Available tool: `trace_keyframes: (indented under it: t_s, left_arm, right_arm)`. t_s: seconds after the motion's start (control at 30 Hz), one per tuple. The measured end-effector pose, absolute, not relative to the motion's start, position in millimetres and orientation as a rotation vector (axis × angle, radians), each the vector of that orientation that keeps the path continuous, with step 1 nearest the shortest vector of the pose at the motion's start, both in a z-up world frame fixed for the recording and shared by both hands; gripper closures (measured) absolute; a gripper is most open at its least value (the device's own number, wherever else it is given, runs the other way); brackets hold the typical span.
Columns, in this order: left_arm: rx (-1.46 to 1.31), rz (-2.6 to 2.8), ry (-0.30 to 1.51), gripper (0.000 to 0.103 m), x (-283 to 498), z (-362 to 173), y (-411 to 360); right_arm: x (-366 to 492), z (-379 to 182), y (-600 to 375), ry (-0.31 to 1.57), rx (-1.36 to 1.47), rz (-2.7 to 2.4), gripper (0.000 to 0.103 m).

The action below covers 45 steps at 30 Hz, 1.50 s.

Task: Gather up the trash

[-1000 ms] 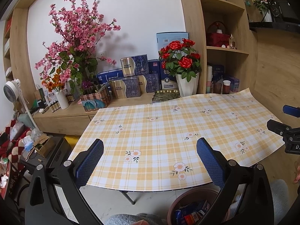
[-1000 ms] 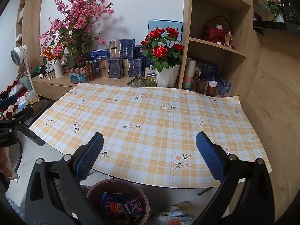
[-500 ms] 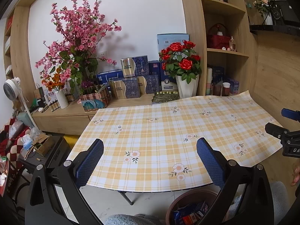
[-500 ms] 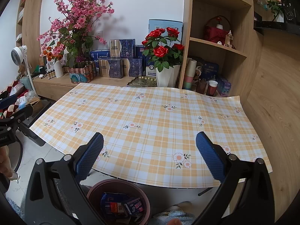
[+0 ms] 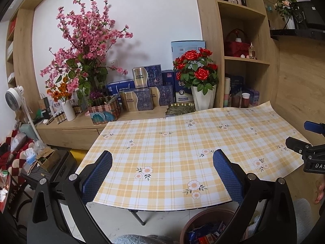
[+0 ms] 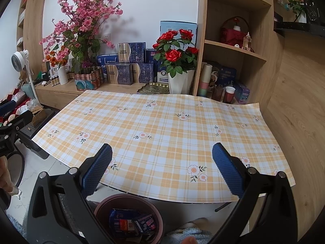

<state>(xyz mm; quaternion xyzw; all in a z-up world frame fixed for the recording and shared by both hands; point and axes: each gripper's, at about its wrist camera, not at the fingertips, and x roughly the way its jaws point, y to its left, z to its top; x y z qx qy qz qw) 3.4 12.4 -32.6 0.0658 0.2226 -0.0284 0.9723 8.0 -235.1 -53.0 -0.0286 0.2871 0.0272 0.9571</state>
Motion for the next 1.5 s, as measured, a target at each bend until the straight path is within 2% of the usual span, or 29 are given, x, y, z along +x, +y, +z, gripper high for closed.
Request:
trace_keyframes:
  t_s: [1.03, 1.5]
  left_arm:
    - [0.103, -0.044, 0.442, 0.006, 2.1, -32.4, 18.3]
    - [0.024, -0.103, 0.525, 0.006, 9.5, -32.5, 22.6]
  right_arm:
    - [6.7, -53.7, -235.8, 0.583, -0.055, 0.056, 0.006]
    - [0.7, -49.0, -235.8, 0.568, -0.029, 0.058, 0.006]
